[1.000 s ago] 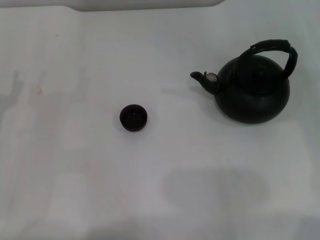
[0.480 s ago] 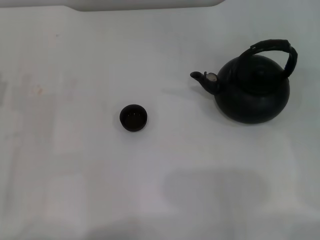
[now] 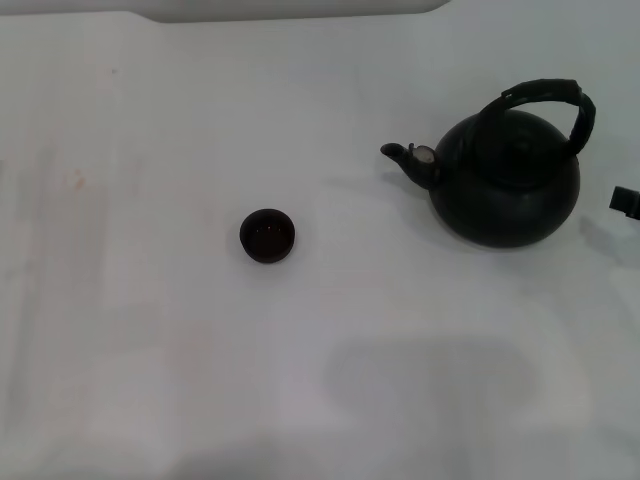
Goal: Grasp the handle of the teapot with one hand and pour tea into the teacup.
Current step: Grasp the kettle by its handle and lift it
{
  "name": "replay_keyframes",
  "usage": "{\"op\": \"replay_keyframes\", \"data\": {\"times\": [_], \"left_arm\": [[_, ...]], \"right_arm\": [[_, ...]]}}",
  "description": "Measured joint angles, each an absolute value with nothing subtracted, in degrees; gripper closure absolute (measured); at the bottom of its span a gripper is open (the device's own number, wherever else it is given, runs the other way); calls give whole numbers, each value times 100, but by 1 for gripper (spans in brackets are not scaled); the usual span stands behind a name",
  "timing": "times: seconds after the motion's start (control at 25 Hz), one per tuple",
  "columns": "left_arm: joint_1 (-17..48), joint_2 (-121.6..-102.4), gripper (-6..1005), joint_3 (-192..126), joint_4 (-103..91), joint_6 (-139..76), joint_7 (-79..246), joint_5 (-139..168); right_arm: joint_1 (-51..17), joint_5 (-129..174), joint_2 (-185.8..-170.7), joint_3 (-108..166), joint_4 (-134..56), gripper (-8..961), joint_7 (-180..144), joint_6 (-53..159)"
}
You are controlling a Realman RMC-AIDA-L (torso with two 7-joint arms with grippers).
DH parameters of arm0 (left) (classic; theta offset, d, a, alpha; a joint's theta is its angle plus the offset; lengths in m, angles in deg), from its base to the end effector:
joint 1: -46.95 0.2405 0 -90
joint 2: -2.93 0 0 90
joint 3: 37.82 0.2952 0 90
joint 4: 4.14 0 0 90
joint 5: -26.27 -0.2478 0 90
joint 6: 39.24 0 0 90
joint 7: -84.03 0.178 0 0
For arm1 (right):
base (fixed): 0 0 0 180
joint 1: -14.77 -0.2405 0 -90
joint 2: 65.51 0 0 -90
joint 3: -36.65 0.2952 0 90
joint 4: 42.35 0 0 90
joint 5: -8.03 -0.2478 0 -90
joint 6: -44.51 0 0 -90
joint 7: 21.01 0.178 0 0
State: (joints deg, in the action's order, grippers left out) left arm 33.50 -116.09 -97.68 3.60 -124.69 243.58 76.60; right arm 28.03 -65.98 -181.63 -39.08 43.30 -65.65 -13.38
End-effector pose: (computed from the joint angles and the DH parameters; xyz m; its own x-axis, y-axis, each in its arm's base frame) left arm -0.4340 0.3055 0.0173 0.5289 -0.2888 0.7980 0.8463 0.1092 -0.5214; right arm 0.3758 0.2850 0.0296 0.3620 -0.6995 -0.6162 -0.9251 -0.1884 -0.3296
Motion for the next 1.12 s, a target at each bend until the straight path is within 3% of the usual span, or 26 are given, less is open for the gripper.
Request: {"op": "replay_keyframes", "data": {"times": [0.36, 0.76, 1.12], "left_arm": [[3351, -11600, 119, -9768, 359, -12485, 24355, 7769], [3333, -11599, 120, -9767, 351, -12485, 24355, 7796], [3325, -11581, 120, -9776, 345, -12485, 24356, 7839]], "right_arm": [[4008, -7078, -18164, -5346, 5212, 140, -7679, 536], [3948, -7138, -18145, -6494, 5232, 139, -7702, 1766], [3464, -7152, -18109, -6977, 4881, 141, -7673, 2740]]}}
